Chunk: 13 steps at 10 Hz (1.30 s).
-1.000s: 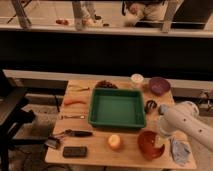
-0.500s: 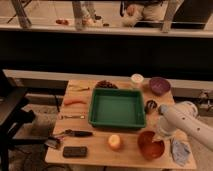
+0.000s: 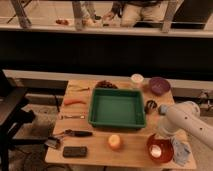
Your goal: Stack bowls on top of each other
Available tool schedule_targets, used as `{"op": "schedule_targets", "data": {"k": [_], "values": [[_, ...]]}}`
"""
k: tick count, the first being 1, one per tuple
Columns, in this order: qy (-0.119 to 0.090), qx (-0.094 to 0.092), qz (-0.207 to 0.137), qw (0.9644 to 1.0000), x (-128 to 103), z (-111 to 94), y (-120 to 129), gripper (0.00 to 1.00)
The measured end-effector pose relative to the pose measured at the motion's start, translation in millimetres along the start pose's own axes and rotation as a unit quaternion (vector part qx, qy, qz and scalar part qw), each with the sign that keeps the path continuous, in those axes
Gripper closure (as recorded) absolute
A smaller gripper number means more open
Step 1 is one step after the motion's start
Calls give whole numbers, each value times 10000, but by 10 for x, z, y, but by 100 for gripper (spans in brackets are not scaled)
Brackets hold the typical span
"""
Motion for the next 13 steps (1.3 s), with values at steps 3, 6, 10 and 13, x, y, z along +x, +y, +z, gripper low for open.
{"op": "schedule_targets", "data": {"k": [3, 6, 10, 13], "values": [[68, -10, -14, 10000, -103, -91, 56, 100], [120, 19, 9, 9999, -153, -227, 82, 100], [223, 172, 168, 9995, -131, -669, 65, 100], [288, 218, 361, 9987, -31, -946, 57, 100]]}}
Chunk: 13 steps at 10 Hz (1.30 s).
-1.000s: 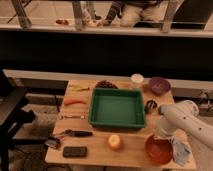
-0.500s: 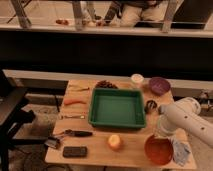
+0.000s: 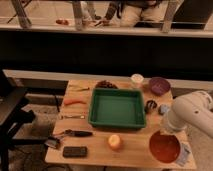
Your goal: Stack bowls on top of each other
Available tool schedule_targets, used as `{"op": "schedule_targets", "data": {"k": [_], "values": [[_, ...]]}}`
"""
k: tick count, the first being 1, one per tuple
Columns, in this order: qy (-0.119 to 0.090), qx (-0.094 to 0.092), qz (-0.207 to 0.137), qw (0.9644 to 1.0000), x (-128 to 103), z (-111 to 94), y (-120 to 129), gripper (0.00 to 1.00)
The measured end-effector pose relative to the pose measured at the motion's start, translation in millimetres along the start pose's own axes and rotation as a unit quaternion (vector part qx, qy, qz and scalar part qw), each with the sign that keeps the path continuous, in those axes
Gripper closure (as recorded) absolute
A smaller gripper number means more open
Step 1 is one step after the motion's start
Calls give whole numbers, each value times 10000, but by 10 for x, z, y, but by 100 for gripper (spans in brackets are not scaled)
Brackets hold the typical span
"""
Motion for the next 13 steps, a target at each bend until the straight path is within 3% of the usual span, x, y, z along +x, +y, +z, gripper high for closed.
{"op": "schedule_targets", "data": {"k": [5, 9, 13], "values": [[173, 139, -84, 9997, 6, -377, -175, 100], [202, 175, -306, 9992, -137, -416, -488, 100], [370, 221, -398, 9983, -158, -418, -755, 100]]}}
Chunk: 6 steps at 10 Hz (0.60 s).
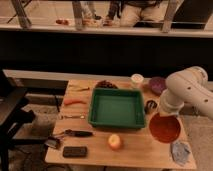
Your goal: Stack bowls on top of each other
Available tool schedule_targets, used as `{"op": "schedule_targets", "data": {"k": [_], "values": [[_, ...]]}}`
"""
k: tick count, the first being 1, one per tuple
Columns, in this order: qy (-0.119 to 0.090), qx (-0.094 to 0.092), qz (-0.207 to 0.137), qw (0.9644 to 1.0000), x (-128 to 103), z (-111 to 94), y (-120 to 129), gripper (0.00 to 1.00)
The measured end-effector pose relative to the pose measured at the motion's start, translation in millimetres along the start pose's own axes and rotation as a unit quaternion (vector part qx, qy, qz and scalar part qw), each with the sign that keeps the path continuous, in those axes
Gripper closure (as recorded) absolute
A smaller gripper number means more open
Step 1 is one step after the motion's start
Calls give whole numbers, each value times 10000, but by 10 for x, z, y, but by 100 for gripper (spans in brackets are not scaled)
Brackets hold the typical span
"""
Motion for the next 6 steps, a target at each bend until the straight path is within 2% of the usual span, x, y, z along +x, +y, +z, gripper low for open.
{"op": "schedule_targets", "data": {"k": [6], "values": [[274, 115, -44, 9995, 51, -49, -320, 100]]}}
